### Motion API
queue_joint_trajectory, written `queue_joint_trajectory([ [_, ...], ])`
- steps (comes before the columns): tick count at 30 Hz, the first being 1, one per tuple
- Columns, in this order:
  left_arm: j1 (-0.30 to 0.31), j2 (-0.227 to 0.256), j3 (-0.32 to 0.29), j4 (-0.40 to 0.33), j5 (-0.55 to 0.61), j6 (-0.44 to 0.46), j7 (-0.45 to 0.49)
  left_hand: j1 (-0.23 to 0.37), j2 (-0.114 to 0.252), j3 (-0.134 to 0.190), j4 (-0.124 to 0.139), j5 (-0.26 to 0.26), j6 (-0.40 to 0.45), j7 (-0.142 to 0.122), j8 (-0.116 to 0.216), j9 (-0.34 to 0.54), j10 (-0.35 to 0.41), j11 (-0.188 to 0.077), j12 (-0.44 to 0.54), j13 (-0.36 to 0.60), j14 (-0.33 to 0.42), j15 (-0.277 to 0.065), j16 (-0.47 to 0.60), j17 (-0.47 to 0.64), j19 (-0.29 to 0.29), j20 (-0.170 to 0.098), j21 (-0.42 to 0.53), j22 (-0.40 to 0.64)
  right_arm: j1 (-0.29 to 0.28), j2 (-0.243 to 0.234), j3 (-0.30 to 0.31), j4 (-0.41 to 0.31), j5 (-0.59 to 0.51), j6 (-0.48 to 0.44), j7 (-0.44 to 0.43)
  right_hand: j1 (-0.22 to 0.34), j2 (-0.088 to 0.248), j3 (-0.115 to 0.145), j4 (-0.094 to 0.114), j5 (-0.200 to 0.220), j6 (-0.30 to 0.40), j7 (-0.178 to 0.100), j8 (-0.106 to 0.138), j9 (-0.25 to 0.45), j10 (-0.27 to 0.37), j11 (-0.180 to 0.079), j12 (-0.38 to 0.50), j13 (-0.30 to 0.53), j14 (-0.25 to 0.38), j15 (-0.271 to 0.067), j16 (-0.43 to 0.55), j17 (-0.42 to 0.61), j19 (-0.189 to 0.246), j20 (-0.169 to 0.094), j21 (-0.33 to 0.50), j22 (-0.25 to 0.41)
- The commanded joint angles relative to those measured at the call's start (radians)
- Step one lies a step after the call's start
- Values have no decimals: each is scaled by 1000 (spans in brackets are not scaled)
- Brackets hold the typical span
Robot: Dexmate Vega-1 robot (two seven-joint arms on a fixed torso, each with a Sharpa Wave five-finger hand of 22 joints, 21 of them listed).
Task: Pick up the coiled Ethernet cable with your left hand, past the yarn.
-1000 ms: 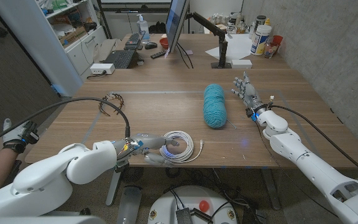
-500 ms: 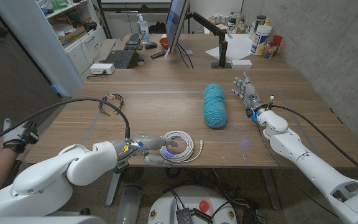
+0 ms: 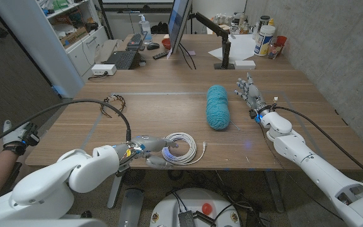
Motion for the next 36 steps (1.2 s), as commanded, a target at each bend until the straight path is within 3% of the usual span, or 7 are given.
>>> queue_joint_trajectory([
  [1, 11, -7, 34, -25, 64, 49, 18, 9, -2, -6, 0, 0, 12, -2, 12, 4, 13, -2, 11, 5, 14, -19, 10, 6, 11, 1, 9, 5, 0, 1, 0, 3, 2, 1, 3, 4, 37, -4, 1, 4, -3, 4, 3, 2, -7, 2, 9, 0, -10, 2, 7, 1, -3, -3, 8, 3],
  [36, -95, 59, 199, -33, 157, 141, 27, -4, -7, -24, 10, 0, 27, -9, 25, 13, 28, -3, 31, 23, 31, -23, 20, 29, 16, 3, 10, 8, -2, 0, 3, -2, 7, -5, 1, 5, 37, -6, 1, 4, -4, 6, 3, 2, -8, 4, 8, 0, -11, 1, 7, 1, -3, -3, 8, 3],
])
